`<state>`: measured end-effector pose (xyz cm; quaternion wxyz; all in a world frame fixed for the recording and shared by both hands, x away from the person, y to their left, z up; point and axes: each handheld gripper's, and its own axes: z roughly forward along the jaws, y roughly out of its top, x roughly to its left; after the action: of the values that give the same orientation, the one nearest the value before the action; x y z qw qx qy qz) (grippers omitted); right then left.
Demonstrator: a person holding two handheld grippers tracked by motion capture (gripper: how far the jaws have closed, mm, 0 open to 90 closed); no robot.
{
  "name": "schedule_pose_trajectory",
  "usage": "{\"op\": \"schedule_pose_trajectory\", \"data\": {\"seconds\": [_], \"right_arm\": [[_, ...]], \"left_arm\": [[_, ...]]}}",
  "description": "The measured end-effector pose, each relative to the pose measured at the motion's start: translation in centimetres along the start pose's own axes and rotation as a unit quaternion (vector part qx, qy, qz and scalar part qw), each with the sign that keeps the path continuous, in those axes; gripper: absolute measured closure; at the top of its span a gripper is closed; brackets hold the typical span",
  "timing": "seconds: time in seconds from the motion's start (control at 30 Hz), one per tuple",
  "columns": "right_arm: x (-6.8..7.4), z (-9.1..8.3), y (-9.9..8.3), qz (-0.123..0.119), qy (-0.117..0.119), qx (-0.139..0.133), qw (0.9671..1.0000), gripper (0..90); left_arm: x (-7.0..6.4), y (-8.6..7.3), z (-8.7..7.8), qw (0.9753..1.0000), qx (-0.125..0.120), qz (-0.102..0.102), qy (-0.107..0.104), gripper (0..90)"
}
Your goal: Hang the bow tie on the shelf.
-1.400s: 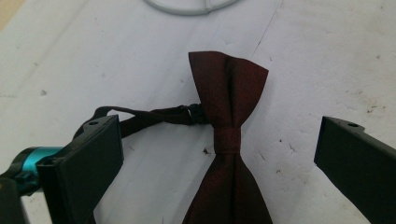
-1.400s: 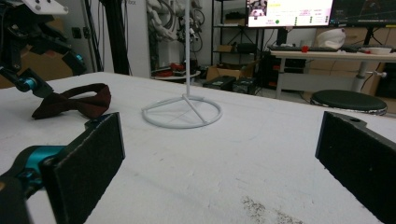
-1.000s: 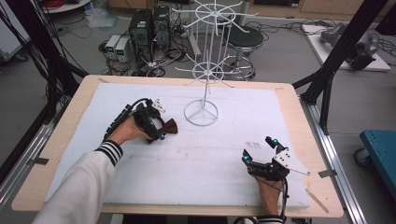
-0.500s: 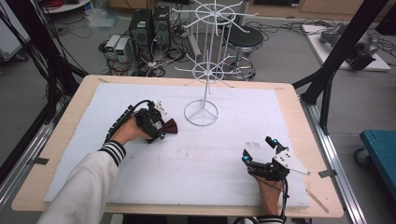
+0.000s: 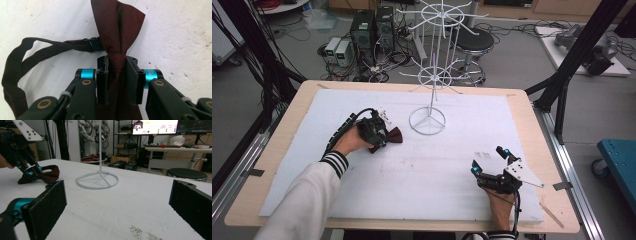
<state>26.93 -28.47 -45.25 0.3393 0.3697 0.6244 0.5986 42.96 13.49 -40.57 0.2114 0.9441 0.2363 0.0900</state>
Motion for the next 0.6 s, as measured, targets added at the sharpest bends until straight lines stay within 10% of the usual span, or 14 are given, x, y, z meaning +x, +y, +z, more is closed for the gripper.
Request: {"op": "schedule_pose_trajectory", "data": {"seconds": [0.6], "right_arm": [[0.0, 0.0, 0.0, 0.001, 0.000, 0.000, 1.0000, 0.5]], "left_arm": [[-0.1, 0.2, -2.7, 0.9974, -0.068, -0.023, 0.002, 75.3]]}}
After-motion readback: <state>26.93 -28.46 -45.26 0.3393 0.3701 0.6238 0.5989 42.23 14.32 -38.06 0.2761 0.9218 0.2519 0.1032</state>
